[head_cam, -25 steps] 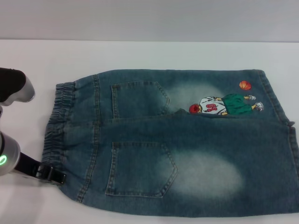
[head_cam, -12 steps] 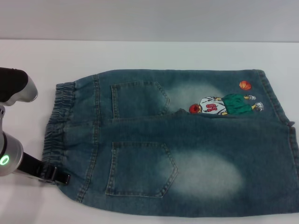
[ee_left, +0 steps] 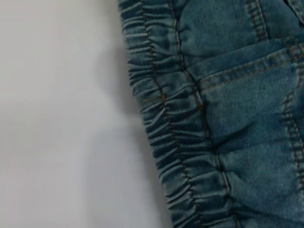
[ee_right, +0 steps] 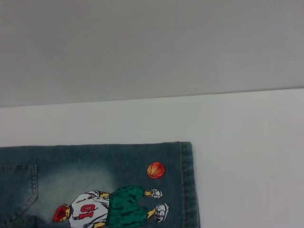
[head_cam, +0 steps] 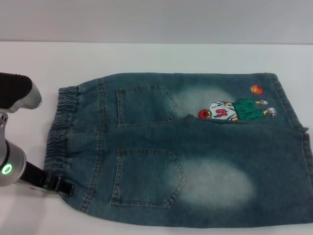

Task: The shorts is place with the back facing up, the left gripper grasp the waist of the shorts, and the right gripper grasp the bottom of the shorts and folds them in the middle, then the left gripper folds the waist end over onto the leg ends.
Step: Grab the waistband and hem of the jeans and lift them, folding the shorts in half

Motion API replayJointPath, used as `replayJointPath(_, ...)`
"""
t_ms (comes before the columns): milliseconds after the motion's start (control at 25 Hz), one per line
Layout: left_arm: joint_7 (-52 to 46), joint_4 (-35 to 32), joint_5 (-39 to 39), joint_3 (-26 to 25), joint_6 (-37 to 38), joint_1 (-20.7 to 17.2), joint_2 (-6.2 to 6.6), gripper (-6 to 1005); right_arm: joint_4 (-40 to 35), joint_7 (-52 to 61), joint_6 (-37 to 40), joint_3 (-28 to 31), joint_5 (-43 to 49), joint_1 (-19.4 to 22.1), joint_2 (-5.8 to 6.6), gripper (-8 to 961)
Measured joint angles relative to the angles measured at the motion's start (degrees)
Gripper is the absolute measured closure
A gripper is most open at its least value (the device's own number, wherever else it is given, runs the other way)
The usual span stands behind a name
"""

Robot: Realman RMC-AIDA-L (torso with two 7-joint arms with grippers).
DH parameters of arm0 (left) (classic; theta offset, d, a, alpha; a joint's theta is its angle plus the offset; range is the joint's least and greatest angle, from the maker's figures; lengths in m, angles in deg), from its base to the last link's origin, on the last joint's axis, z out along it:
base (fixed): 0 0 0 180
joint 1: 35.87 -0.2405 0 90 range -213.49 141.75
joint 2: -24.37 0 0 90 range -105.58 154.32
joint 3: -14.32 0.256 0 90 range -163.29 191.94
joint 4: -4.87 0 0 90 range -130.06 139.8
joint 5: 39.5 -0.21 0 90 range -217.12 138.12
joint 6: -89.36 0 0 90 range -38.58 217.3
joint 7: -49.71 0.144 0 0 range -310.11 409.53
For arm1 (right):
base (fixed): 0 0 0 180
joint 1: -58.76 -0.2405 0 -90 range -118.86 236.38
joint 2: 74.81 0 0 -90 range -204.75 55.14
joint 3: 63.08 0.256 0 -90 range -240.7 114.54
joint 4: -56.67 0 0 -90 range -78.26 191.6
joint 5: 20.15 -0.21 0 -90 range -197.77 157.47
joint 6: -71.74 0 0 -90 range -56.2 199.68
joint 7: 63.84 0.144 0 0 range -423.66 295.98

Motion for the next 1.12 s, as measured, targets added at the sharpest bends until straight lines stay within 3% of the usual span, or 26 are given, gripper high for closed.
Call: replayJointPath(1120, 0.59, -1.49, -0.10, 0.47, 0.13, 1.55, 0.13, 274, 0.17, 0.00, -0.19, 0.00, 0.00, 0.01, 0.00, 248)
